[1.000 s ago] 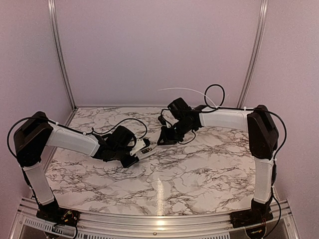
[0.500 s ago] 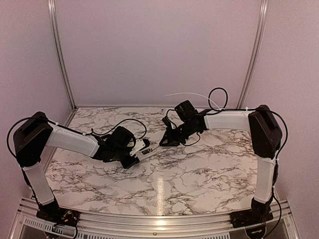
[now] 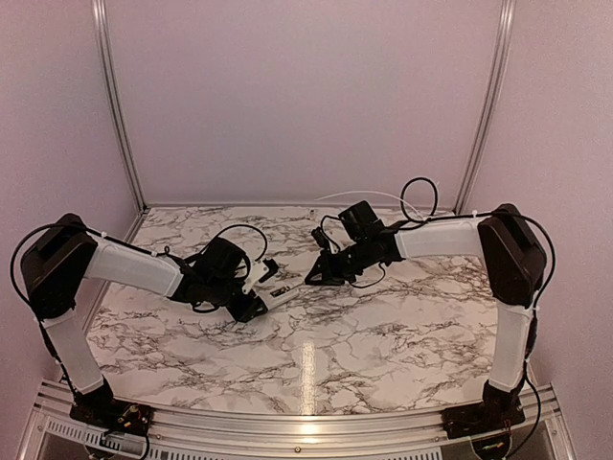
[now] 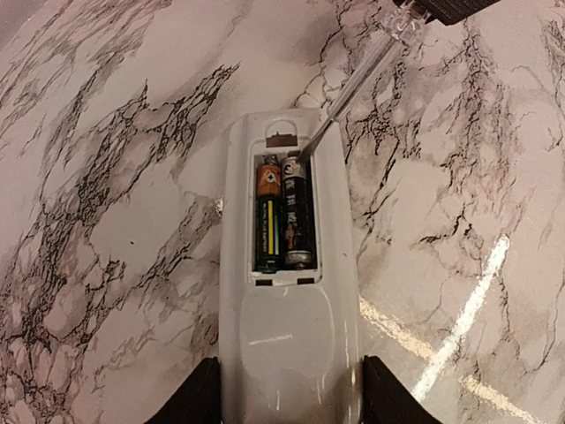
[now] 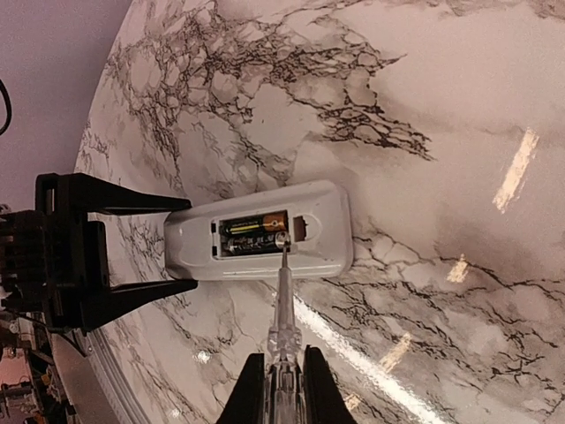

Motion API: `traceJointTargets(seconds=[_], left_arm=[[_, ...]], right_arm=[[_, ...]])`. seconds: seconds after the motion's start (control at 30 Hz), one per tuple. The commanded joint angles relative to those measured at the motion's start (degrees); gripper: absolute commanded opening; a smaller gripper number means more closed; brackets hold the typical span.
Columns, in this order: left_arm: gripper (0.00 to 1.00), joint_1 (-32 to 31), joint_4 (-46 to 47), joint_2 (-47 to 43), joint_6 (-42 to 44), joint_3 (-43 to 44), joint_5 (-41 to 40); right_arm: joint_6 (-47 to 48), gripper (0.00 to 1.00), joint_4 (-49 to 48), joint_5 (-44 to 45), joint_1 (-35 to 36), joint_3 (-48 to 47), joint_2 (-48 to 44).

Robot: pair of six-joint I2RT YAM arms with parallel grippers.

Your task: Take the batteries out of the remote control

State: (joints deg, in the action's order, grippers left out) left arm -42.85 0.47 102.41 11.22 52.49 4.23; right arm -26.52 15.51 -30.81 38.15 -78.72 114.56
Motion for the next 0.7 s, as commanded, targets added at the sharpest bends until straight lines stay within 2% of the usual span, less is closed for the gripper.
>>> traceJointTargets(seconds=[0.0,0.27,0.43,0.67], left_arm=[[0.05,1.6,8.1,-4.6,-4.9,0.1,4.9],[0.05,2.5,8.1,-5.0,-4.0,-0.6,5.0],[0.05,2.3,6.2,-5.1,1.0,-0.7,-0.3],[0.05,0.4,6.3,-6.0,7.7,-2.1,-4.6]], right_arm=[[-0.9,0.00,-0.6,-0.1,1.7,4.3,-0.8],[-1.1,0.00,-1.8,-0.7,1.8,5.3,-3.3],[2.5,0.00,5.0,1.0,1.8,0.7,-5.1],[10.0,0.00,17.9,4.8,3.4,-11.1,-4.5]])
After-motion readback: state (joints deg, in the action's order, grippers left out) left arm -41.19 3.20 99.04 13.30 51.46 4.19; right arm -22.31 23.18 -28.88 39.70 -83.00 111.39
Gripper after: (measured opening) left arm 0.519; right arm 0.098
